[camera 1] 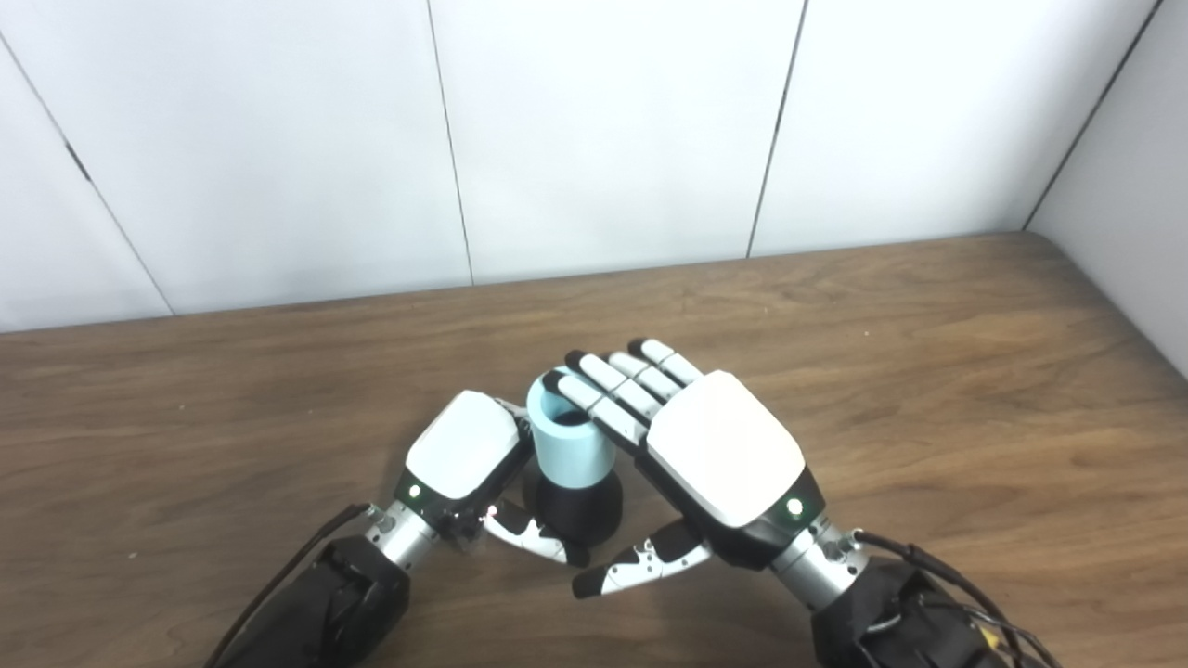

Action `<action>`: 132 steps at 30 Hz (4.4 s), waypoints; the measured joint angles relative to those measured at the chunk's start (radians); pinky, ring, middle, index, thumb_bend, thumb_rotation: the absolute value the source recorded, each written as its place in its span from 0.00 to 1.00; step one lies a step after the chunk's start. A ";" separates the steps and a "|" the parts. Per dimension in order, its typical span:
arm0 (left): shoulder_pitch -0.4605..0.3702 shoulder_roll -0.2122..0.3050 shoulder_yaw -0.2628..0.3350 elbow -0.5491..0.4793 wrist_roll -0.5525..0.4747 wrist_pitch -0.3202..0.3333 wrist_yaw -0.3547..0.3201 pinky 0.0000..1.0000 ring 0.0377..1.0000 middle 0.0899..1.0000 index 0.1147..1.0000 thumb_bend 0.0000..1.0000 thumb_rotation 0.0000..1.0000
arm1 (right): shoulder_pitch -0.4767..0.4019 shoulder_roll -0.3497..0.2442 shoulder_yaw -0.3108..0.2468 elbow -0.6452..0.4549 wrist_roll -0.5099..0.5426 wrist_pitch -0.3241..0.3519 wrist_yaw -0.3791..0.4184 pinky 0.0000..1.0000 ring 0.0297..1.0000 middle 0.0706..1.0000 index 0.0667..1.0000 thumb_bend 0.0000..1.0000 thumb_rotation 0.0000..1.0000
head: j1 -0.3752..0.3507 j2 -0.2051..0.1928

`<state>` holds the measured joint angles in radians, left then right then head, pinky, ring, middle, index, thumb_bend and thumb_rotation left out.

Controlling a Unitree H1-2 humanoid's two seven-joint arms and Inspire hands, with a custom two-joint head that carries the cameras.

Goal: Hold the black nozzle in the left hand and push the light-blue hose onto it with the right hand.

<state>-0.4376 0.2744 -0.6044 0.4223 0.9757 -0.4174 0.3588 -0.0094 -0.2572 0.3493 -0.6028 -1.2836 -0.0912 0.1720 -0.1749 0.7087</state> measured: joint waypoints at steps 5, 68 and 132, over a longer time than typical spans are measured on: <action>0.000 0.000 0.000 0.000 -0.001 0.000 -0.002 0.15 0.18 0.33 0.42 0.52 0.00 | 0.008 -0.006 0.000 0.040 0.035 -0.001 -0.099 0.81 0.76 0.65 0.61 0.70 0.81 | 0.002 0.002; 0.003 0.000 0.000 -0.005 -0.001 0.006 -0.004 0.17 0.20 0.42 0.41 0.52 0.00 | 0.021 -0.032 0.038 0.050 0.061 0.011 -0.145 0.87 0.82 0.71 0.66 0.73 0.81 | 0.003 0.012; 0.005 0.002 0.002 -0.018 -0.001 0.013 -0.012 0.19 0.21 0.33 0.44 0.51 0.00 | 0.008 -0.036 0.072 0.007 0.025 0.118 -0.057 0.93 0.86 0.76 0.72 0.80 0.97 | 0.005 0.023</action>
<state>-0.4322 0.2760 -0.6025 0.4038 0.9743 -0.4041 0.3473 -0.0013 -0.2937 0.4209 -0.5959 -1.2583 0.0273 0.1154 -0.1703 0.7317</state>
